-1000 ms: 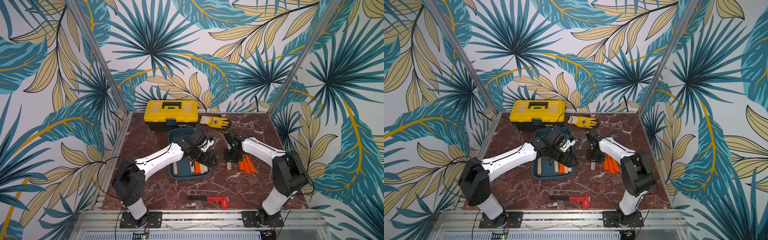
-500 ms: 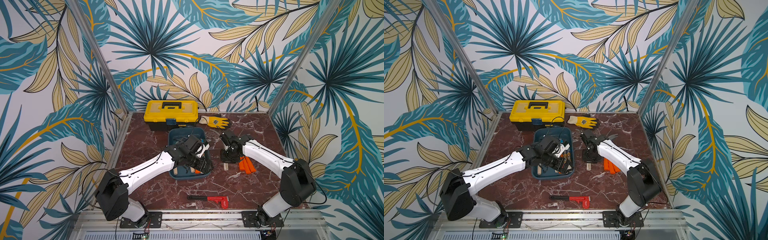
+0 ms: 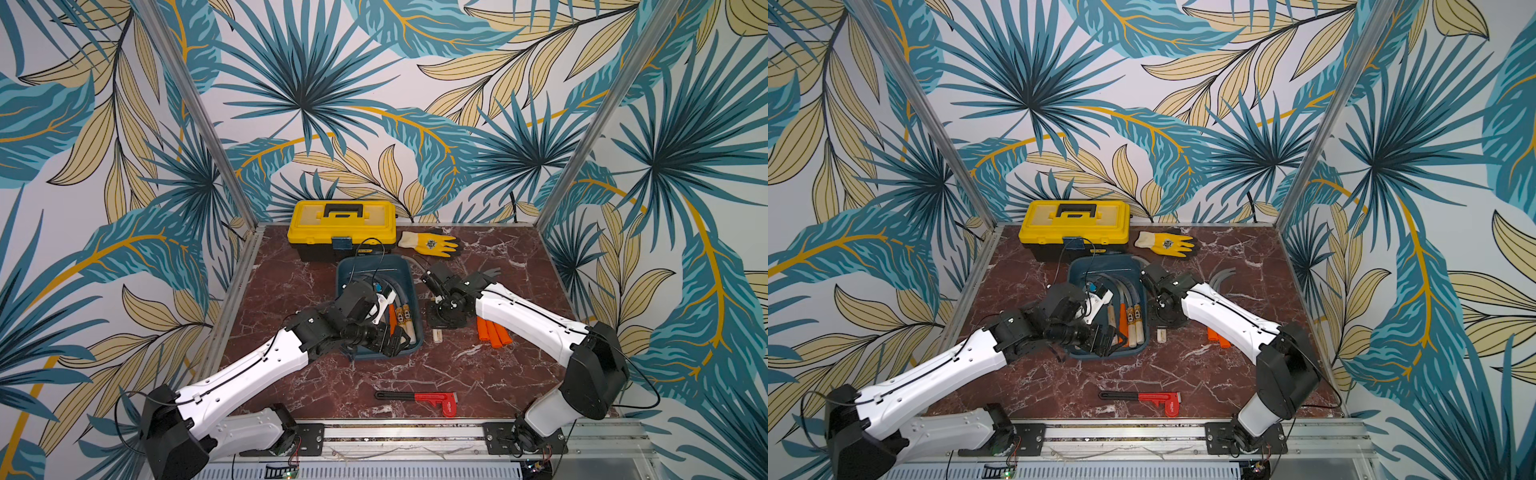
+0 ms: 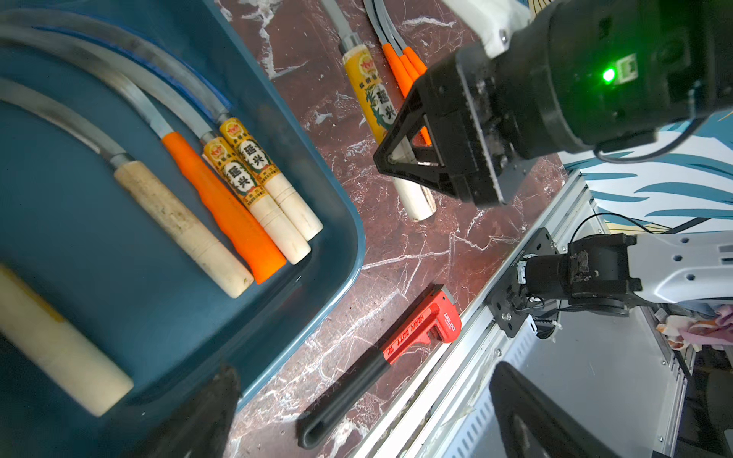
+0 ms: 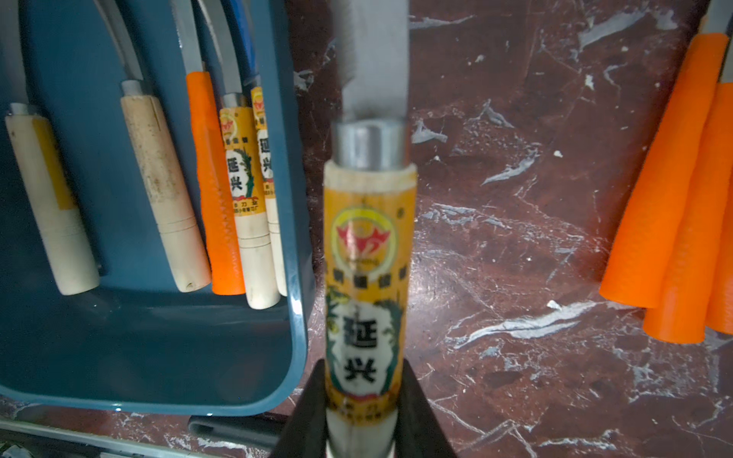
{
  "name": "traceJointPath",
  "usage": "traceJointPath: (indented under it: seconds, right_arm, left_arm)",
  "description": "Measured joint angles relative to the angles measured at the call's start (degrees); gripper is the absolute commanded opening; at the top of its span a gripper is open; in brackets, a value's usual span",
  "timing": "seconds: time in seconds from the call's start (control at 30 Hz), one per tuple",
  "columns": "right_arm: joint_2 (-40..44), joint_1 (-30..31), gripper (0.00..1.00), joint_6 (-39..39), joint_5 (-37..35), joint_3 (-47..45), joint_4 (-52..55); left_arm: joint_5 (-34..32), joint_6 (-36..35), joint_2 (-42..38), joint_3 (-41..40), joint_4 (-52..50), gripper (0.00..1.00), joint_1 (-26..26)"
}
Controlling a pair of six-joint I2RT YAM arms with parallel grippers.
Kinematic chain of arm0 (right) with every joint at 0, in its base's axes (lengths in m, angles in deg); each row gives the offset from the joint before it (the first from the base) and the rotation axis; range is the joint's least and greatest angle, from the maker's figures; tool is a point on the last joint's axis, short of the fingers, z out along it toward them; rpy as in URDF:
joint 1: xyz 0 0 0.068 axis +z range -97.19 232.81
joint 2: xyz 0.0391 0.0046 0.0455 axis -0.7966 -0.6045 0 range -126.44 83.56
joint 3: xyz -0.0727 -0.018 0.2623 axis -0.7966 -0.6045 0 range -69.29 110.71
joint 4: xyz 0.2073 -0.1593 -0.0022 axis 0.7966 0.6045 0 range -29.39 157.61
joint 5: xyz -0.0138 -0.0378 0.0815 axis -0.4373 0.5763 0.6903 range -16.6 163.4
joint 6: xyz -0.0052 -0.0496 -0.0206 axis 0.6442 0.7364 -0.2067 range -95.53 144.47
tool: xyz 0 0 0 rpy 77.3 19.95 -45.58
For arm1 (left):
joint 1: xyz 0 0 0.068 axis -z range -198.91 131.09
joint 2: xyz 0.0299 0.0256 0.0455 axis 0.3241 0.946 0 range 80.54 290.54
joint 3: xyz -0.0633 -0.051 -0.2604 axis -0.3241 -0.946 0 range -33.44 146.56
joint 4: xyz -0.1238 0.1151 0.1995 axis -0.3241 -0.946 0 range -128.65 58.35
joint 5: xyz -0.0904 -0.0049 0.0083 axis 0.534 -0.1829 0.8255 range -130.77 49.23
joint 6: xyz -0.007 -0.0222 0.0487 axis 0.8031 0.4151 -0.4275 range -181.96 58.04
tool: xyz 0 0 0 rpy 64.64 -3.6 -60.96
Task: Put small sickles into storage boxes
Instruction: Place the sickle in the storage box.
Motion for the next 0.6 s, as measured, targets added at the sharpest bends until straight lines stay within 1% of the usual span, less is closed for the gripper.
traceJointPath:
  seconds: [0.3,0.47,0.6]
  right_arm:
    - [0.0,4.5,0.00,-2.4,-1.0,2.2,0.3]
    - [-0.9,6.7,0.00,-2.9,-1.2,4.8,0.3]
    - [-3.7,8.7,0.00,-3.0,-1.3,7.0,0.4]
  left_arm:
    - [-3.8,1.6,-10.5,-4.4,-3.5,0.99,0.0]
    - [-5.5,2.4,-13.9,-5.2,-6.0,0.99,0.0]
    - [-7.1,2.9,-16.4,-5.7,-8.4,0.99,0.0]
